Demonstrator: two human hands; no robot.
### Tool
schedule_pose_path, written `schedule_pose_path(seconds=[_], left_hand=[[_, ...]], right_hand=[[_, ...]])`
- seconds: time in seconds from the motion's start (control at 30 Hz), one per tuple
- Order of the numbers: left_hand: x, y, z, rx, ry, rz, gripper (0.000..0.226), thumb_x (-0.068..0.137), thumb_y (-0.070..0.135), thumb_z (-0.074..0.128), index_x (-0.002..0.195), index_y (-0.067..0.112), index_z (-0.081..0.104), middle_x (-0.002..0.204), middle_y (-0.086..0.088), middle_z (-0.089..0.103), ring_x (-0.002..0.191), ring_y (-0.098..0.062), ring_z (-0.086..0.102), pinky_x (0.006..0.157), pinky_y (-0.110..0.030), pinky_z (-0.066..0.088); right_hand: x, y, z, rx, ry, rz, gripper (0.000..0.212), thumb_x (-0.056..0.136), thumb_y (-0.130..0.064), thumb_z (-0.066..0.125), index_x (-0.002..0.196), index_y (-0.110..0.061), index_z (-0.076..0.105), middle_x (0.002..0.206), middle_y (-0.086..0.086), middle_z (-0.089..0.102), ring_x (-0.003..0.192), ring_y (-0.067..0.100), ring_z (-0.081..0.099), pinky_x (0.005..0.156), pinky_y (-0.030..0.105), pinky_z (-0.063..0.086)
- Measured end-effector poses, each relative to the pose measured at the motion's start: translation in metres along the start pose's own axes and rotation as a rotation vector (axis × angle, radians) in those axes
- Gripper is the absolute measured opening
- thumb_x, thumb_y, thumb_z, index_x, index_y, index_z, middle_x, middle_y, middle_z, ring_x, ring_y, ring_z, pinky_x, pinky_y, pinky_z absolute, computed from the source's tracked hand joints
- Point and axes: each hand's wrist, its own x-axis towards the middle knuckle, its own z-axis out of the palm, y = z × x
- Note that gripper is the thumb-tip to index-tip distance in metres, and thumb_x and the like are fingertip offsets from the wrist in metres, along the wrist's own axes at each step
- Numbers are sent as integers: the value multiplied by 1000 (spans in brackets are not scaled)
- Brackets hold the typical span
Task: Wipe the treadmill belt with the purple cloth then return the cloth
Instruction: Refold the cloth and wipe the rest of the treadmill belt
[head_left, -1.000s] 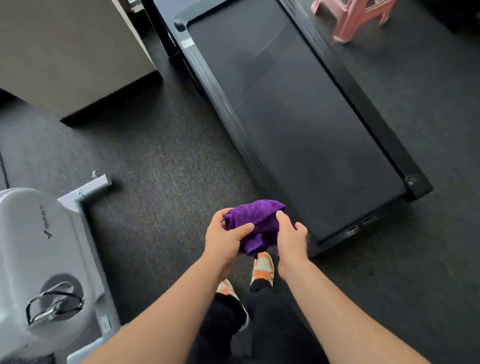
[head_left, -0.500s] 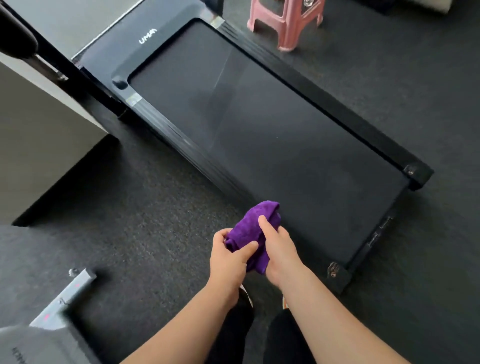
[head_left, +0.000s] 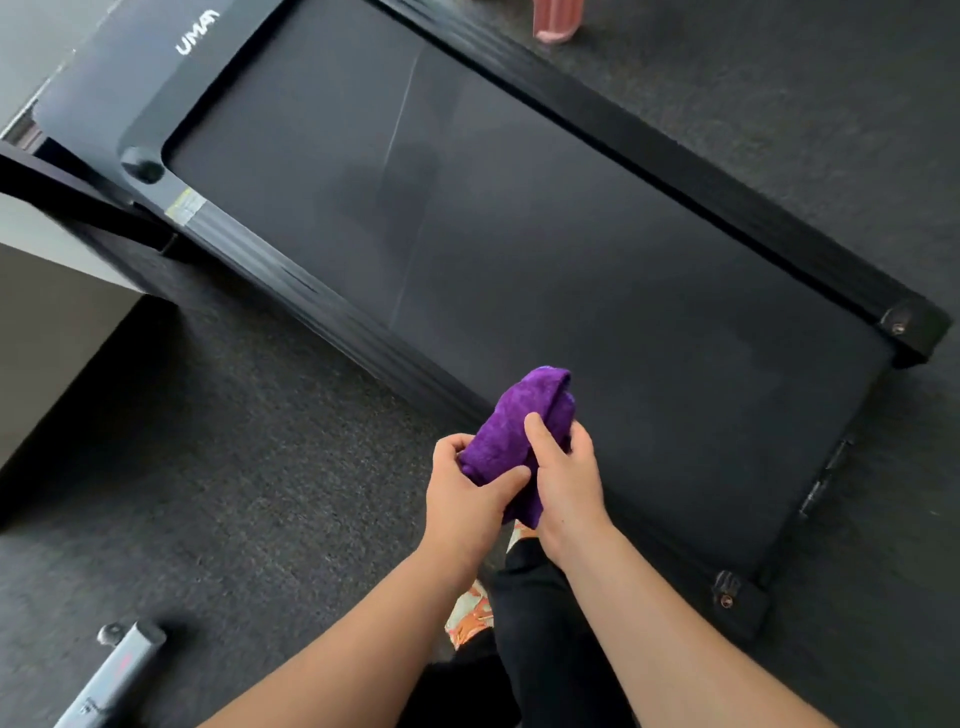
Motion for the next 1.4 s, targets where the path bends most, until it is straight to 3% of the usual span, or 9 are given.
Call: schedule_pose_path(seconds=[0.2, 0.37, 0.57, 0.83, 1.0, 1.13, 1.2, 1.3, 1.4], left_hand=[[77, -6, -4, 130, -52, 55, 54, 67, 21, 91, 103, 25, 50, 96, -3, 65, 66, -3, 63, 59, -23, 55], [148, -29, -26, 350, -183, 251, 54, 64, 62, 78, 107, 40, 52, 112, 12, 62, 102, -5, 63, 89, -27, 53], [280, -59, -74, 804, -171, 686, 82, 85, 81, 47, 131, 14, 56, 141, -3, 52, 138, -17, 43, 117, -41, 34], [400, -44, -107, 1082, -251, 942, 78, 90, 80, 37, 137, 19, 51, 150, -6, 44, 148, -25, 33, 122, -56, 21], [444, -28, -122, 1304, -173, 1071, 78, 95, 75, 28, 139, 15, 52, 154, -12, 41, 151, -31, 28, 121, -60, 21], [469, -36, -125, 1400, -90, 1095, 78, 98, 72, 23, 145, 16, 48, 160, -15, 34, 154, -32, 20, 119, -63, 23], [478, -41, -123, 1432, -38, 1095, 78, 97, 72, 23, 148, 16, 45, 163, -16, 30, 155, -33, 18, 119, -63, 25], [482, -44, -121, 1475, 6, 1087, 79, 95, 71, 30, 150, 16, 43, 162, -17, 32, 153, -35, 21, 116, -65, 28], [485, -45, -119, 1490, -1, 1078, 81, 92, 72, 33, 151, 16, 41, 162, -17, 33, 153, -36, 22, 117, -65, 27]], right_hand=[[70, -9, 22, -14, -65, 7, 31, 92, -29, 68, 121, -30, 59, 113, 3, 73, 99, 29, 72, 82, 57, 58], [131, -7, 36, -51, -80, -75, 36, 92, -22, 69, 126, -25, 58, 114, 3, 73, 103, 25, 71, 90, 54, 56], [226, 15, 71, -256, -103, -212, 37, 88, -19, 73, 121, -28, 59, 113, -5, 72, 106, 15, 69, 97, 47, 54], [304, 25, 111, -609, -219, -472, 38, 80, -26, 80, 111, -40, 63, 110, -9, 71, 104, 12, 68, 94, 43, 55], [333, 18, 123, -852, -204, -699, 42, 80, -23, 80, 111, -44, 61, 109, -21, 67, 101, -2, 64, 89, 18, 50], [347, 18, 129, -1072, -155, -789, 40, 86, -35, 70, 107, -61, 49, 116, -31, 54, 108, -13, 52, 93, 14, 41], [349, 21, 133, -1176, -149, -769, 38, 86, -50, 62, 116, -63, 43, 120, -34, 43, 109, -15, 47, 92, 16, 40], [351, 31, 141, -1378, -123, -817, 73, 70, -81, 49, 134, -63, 21, 127, -38, 21, 118, -13, 36, 96, 19, 37], [352, 43, 148, -1484, -140, -917, 71, 79, -73, 47, 141, -58, 16, 132, -32, 13, 127, -7, 26, 102, 21, 36]])
